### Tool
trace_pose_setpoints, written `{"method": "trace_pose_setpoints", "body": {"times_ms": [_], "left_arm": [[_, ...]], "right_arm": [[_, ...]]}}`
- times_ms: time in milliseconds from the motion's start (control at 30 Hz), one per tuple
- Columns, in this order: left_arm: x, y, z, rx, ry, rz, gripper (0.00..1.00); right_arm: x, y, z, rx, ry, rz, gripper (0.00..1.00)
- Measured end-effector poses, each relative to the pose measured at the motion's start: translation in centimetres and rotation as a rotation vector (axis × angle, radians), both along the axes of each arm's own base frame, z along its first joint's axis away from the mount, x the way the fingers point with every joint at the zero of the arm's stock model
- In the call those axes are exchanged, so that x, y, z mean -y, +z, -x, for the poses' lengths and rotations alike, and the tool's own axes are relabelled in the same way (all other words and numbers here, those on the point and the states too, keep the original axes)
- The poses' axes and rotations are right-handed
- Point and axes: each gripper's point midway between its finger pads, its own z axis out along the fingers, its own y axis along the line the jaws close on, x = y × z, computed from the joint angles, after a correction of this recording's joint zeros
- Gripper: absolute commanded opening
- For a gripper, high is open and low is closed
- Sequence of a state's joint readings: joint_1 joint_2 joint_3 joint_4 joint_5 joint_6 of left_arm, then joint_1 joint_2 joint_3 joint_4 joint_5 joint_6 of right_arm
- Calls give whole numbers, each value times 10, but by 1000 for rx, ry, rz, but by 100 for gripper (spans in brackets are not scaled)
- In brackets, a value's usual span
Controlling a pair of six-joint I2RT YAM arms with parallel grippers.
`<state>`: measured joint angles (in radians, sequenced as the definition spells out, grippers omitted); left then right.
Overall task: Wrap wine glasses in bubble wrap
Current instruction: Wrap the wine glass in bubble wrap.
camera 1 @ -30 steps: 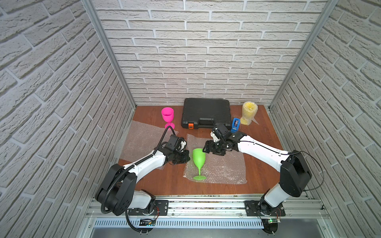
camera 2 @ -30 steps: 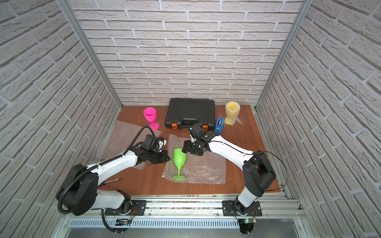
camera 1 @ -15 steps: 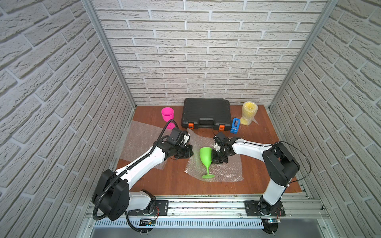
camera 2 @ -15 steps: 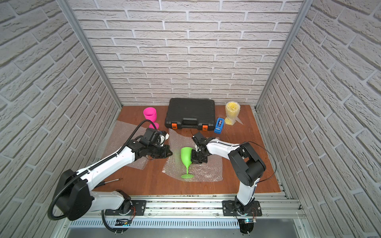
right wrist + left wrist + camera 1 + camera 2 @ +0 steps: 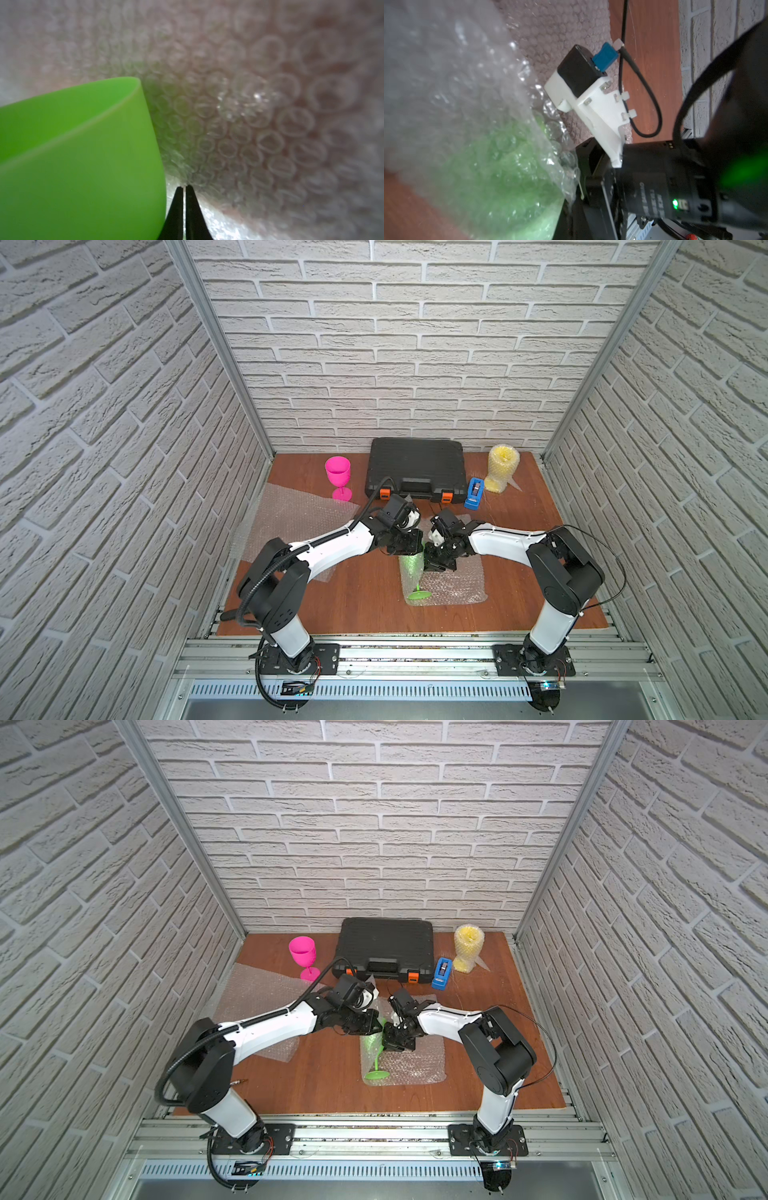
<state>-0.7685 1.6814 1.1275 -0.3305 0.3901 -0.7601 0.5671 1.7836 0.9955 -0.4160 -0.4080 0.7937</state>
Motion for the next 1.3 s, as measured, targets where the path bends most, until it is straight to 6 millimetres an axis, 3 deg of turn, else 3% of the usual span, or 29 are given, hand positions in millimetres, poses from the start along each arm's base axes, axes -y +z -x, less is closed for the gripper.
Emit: {"method": "trace_pose_setpoints", "body": {"times_ms": [133,233,333,433,567,733,833,967,1133,1200,1300], "left_arm": [[4,-9,-1,-21,0,2,0],[6,-8,-1,-23,-1,12,0],[7,-9,-1,-26,0,16,0],[8,-9,-1,-28,-4,20,0],[11,-8,2,-32,-14,30,1],[13,-7,4,-36,-21,37,2],[16,-5,4,-37,-27,50,2],[16,-5,4,-37,-25,52,8],[11,-2,4,-28,-17,29,34],[10,6,3,-11,-15,13,50],[5,20,-2,27,-2,-23,65]], "right_arm": [[15,10,-1,36,-35,20,11],[37,35,-11,98,-95,10,17],[52,61,-27,174,-146,-38,31],[47,81,-37,231,-143,-123,45],[31,89,-40,230,-102,-203,47],[17,77,-49,188,-81,-241,36],[13,67,-49,152,-82,-250,22],[13,68,-49,157,-75,-257,6],[20,65,-48,162,-73,-223,2],[24,62,-47,159,-74,-204,3],[33,54,-46,154,-81,-168,3]]}}
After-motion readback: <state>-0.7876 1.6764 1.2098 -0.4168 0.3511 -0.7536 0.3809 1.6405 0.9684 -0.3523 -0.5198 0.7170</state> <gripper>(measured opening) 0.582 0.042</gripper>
